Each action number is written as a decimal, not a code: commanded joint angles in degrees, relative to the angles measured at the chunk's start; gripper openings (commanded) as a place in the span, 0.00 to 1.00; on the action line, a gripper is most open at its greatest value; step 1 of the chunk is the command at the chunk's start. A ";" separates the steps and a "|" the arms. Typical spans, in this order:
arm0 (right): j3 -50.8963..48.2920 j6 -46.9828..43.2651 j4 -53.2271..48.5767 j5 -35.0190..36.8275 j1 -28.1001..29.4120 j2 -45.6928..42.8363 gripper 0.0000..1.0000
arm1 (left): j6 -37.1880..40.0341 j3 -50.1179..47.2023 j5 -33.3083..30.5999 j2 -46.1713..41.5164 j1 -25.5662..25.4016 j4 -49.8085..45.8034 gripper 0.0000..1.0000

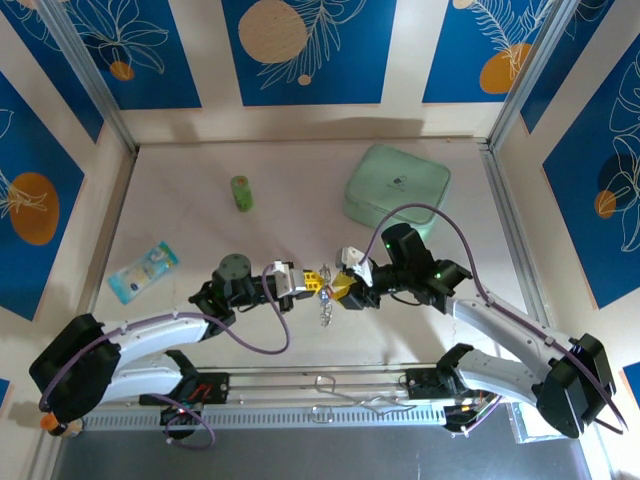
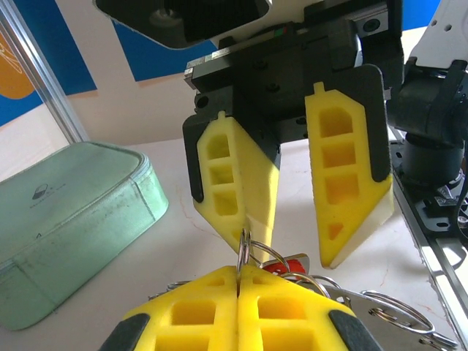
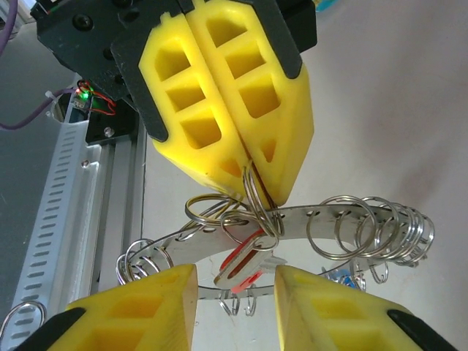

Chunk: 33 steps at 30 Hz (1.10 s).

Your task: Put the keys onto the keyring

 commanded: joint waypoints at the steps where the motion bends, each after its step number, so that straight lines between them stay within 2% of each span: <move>1: 0.30 0.84 0.02 -2.38 0.52 0.48 0.35 | -0.74 0.09 0.18 -0.11 -0.56 3.86 0.00; 3: 0.37 0.76 0.35 -1.48 0.65 0.67 0.32 | -0.80 0.09 0.21 -0.16 -0.60 3.97 0.00; 9: 0.52 0.26 0.55 0.75 0.74 0.98 0.11 | -2.37 0.18 0.28 -0.02 -0.58 4.33 0.00; 17: 0.31 -0.65 1.71 0.86 1.02 3.36 0.03 | -2.31 -0.34 1.79 0.81 -0.65 7.86 0.00; 21: 0.00 -0.58 2.33 0.89 1.01 3.43 0.05 | -0.74 -0.18 1.68 0.89 -0.96 6.28 0.00; 23: -0.12 -0.62 2.18 1.60 0.78 2.49 0.17 | -0.20 -0.09 1.69 0.87 -1.05 5.33 0.00; 25: -0.30 -1.07 1.83 2.34 0.35 1.24 0.23 | -0.15 -0.09 1.68 0.96 -1.22 5.33 0.00; 33: -0.95 -1.92 3.13 1.74 -0.68 -3.75 0.27 | -0.24 0.09 2.32 1.32 -1.24 5.37 0.00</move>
